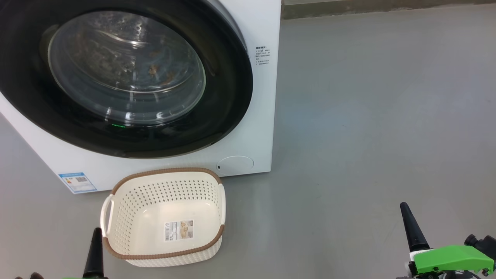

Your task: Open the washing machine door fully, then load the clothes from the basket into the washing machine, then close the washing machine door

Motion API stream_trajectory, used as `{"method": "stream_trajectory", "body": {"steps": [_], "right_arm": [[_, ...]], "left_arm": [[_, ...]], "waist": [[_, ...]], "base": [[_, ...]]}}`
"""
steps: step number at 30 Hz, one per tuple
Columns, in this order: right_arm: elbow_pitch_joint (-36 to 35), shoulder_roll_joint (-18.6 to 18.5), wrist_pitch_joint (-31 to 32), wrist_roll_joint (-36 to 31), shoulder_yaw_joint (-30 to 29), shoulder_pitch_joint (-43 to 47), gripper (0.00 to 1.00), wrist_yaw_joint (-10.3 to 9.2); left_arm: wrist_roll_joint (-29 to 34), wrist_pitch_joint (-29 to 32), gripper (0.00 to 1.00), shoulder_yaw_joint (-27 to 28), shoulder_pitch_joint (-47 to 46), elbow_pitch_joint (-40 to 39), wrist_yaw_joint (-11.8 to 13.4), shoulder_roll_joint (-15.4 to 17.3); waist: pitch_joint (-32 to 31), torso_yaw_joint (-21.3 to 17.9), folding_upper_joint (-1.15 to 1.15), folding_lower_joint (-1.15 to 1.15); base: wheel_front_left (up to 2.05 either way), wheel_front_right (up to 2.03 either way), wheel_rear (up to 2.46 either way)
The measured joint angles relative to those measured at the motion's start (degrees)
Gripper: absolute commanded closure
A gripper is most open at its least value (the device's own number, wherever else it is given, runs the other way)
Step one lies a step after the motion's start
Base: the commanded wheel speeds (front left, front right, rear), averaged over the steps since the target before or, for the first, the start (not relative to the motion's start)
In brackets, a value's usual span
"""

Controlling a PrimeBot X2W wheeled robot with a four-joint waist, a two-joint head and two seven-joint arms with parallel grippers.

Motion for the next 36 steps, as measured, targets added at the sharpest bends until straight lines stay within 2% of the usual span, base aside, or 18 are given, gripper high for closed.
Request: {"method": "stream_trajectory", "body": {"steps": [36], "right_arm": [[-0.3,0.0,5.6,23.4,-1.6,-0.1,1.00,-0.01]], "left_arm": [[-22.1,5.7,1.00,1.1,-3.0,1.2,0.0,0.0]], "waist": [[-0.7,-0.6,0.00,0.00]], "base": [[0.00,0.00,0.00]]}}
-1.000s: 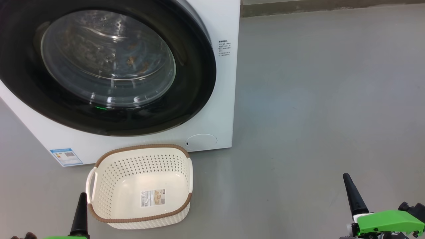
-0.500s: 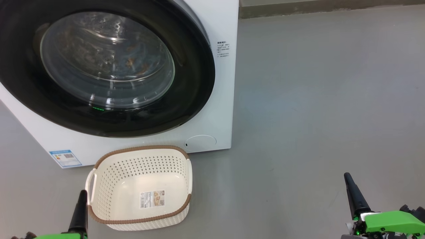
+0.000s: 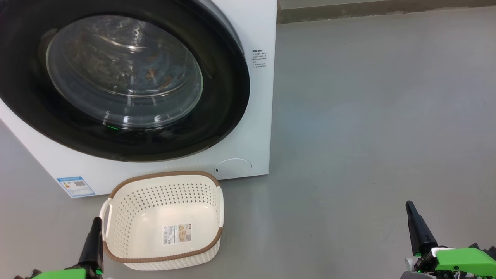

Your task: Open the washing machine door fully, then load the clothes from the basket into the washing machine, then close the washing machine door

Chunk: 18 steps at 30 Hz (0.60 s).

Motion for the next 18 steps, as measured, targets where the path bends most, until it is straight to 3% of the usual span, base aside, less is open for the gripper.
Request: {"method": "stream_trajectory", "body": {"steps": [18], "right_arm": [[0.0,0.0,0.0,0.0,0.0,0.0,1.00,0.00]], "left_arm": [[0.0,0.0,1.00,0.1,-0.1,0.0,0.0,0.0]], "waist": [[0.0,0.0,0.00,0.00]], "base": [[0.00,0.00,0.00]]}}
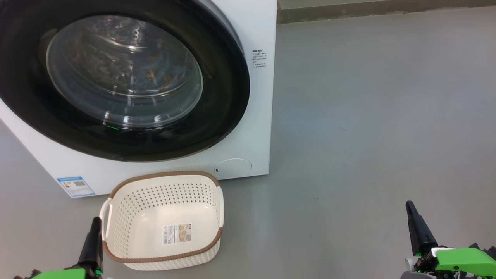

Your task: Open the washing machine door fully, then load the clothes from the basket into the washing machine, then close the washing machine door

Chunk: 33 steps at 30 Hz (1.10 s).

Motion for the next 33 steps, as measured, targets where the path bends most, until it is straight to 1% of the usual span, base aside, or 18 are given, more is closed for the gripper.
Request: {"method": "stream_trajectory", "body": {"steps": [33], "right_arm": [[0.0,0.0,0.0,0.0,0.0,0.0,1.00,0.00]], "left_arm": [[0.0,0.5,1.00,0.3,0.0,0.0,0.0,0.0]], "waist": [[0.0,0.0,0.00,0.00]], "base": [[0.00,0.00,0.00]]}}
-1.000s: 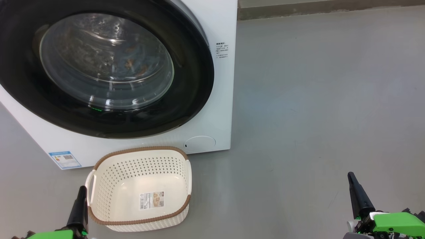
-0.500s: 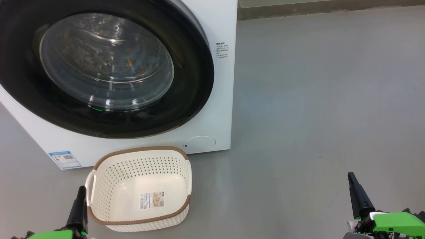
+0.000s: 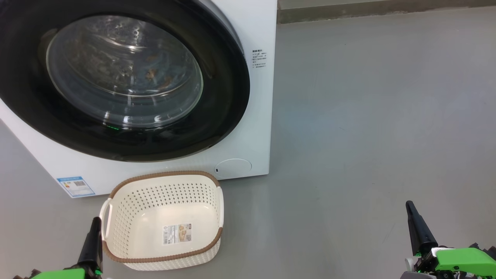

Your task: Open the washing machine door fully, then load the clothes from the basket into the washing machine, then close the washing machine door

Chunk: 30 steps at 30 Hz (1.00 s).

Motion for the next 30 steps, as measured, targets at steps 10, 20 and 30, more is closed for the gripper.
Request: {"method": "stream_trajectory", "body": {"steps": [10,20,30], "right_arm": [[0.0,0.0,0.0,0.0,0.0,0.0,1.00,0.00],[0.0,0.0,0.0,0.0,0.0,0.0,1.00,0.00],[0.0,0.0,0.0,0.0,0.0,0.0,1.00,0.00]], "left_arm": [[0.0,0.0,1.00,0.1,0.0,0.0,0.0,0.0],[0.0,0.0,1.00,0.1,0.0,0.0,0.0,0.0],[0.1,0.0,1.00,0.2,0.0,0.0,0.0,0.0]], "waist": [[0.0,0.0,0.00,0.00],[0.0,0.0,0.00,0.00],[0.0,0.0,0.00,0.00]], "base": [[0.00,0.00,0.00],[0.00,0.00,0.00],[0.00,0.00,0.00]]}}
